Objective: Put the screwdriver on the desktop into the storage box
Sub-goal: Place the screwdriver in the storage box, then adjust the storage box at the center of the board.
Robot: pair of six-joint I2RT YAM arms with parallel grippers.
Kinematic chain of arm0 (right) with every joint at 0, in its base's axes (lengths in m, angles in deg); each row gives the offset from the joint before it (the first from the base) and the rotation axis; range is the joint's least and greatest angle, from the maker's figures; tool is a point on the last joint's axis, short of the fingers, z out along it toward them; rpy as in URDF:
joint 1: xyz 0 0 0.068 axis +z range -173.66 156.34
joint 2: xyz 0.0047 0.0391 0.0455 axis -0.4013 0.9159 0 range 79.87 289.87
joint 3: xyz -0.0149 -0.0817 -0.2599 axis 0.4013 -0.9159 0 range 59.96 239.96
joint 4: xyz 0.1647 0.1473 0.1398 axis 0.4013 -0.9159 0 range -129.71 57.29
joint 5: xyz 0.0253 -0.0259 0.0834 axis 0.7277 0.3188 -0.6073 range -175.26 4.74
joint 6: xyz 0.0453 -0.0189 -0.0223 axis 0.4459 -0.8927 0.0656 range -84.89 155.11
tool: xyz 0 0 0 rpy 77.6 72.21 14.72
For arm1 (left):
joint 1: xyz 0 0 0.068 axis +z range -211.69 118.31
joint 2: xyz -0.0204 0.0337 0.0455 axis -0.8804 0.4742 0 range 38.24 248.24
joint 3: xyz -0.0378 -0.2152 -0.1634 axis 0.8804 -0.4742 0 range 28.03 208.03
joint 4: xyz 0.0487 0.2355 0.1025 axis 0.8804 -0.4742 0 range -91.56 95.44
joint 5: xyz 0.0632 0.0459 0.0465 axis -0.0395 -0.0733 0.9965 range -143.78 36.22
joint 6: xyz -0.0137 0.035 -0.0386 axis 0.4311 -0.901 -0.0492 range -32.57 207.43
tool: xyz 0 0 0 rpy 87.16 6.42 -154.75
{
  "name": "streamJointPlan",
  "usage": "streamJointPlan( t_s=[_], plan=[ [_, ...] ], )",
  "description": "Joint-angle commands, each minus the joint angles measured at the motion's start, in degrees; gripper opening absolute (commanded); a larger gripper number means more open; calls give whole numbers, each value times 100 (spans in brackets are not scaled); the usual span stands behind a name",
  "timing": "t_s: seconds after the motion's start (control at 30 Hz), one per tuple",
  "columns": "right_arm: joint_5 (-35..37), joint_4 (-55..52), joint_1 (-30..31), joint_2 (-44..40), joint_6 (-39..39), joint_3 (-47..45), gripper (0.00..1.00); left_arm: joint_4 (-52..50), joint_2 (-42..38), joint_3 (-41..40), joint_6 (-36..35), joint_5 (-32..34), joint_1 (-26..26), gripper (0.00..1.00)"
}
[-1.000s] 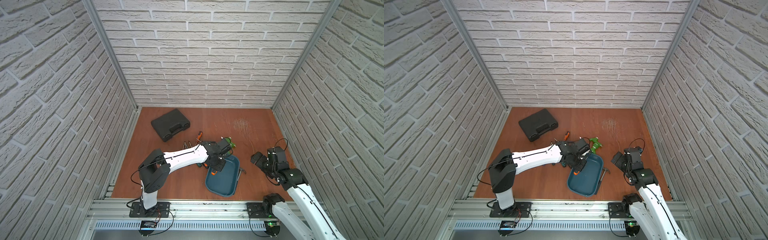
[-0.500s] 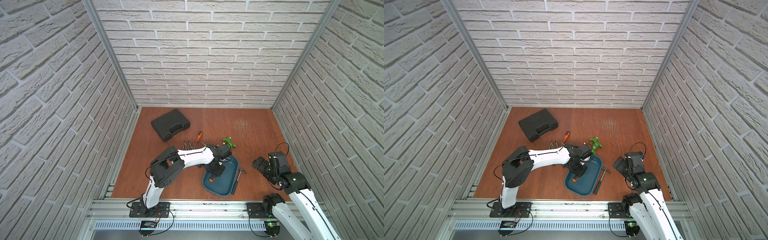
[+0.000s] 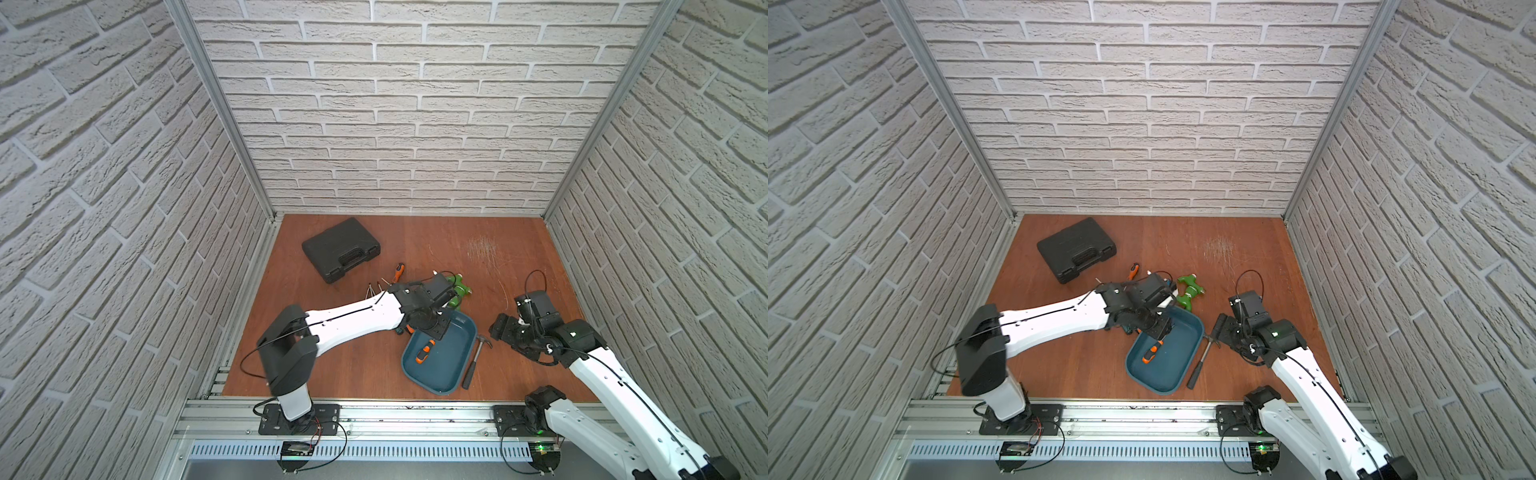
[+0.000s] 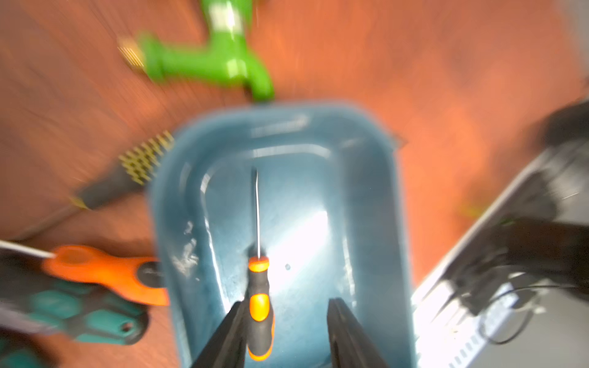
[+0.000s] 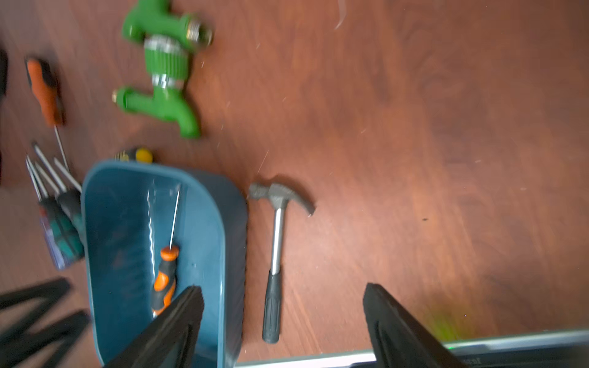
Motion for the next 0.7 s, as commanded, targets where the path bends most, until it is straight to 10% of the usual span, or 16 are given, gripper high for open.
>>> streamJointPlan(
  t_s=[0.0, 0.2, 0.67],
  plan=[
    [238, 171, 863, 332, 464, 61, 83, 669, -664, -547, 738, 570, 462, 45],
    [559, 673, 1883, 1520, 948, 234, 74, 1110, -1789, -1916, 1862, 784, 1408, 43],
    [527, 927, 1859, 2603, 588, 300, 33, 519, -3001, -2720, 2337, 1547, 1895, 38]
  ],
)
